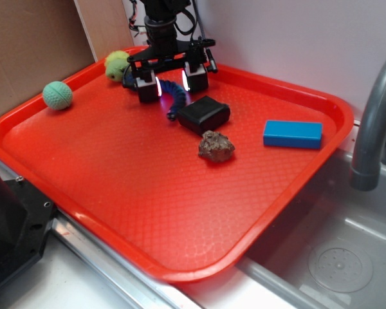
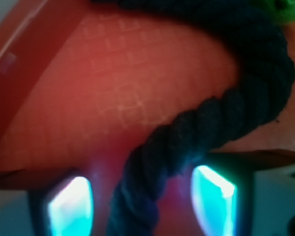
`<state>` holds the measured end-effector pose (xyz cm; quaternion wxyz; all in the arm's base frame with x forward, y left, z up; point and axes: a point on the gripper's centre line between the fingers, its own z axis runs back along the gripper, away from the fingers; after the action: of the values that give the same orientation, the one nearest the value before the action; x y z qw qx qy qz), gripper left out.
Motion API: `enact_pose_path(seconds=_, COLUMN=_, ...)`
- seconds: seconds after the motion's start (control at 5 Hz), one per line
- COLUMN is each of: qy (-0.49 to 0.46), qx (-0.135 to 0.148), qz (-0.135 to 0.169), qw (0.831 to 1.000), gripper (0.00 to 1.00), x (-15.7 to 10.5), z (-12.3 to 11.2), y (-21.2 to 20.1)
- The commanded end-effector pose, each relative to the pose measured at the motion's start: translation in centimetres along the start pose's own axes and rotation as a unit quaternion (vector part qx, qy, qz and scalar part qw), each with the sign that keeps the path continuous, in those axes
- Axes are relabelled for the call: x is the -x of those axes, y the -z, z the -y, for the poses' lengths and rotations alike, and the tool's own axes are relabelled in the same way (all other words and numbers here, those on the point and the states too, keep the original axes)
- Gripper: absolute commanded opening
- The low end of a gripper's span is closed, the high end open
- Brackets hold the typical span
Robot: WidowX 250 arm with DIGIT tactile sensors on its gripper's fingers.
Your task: Grab the blue rope.
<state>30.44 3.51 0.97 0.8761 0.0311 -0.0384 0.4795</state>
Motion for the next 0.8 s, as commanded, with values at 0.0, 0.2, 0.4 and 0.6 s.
enact_pose_path(seconds=0.0, qy=0.003, qx=-0.020, qz=-0.014, qw=1.000, gripper=0.00, x=0.92, z=-2.09, y=1.51)
enact_pose_path(seconds=0.2, qy=0.003, qx=-0.024, qz=-0.014, qw=1.000, gripper=0.00, x=1.01, z=-2.36, y=1.53)
enact_pose_path(seconds=0.4, qy=0.002, qx=-0.033, qz=-0.010, qw=0.999, gripper=0.00, x=1.48, z=-2.58, y=1.56)
enact_pose_path(seconds=0.6, qy=0.003, qx=-0.040, qz=-0.011, qw=0.999, gripper=0.00, x=1.73, z=-2.89, y=1.61)
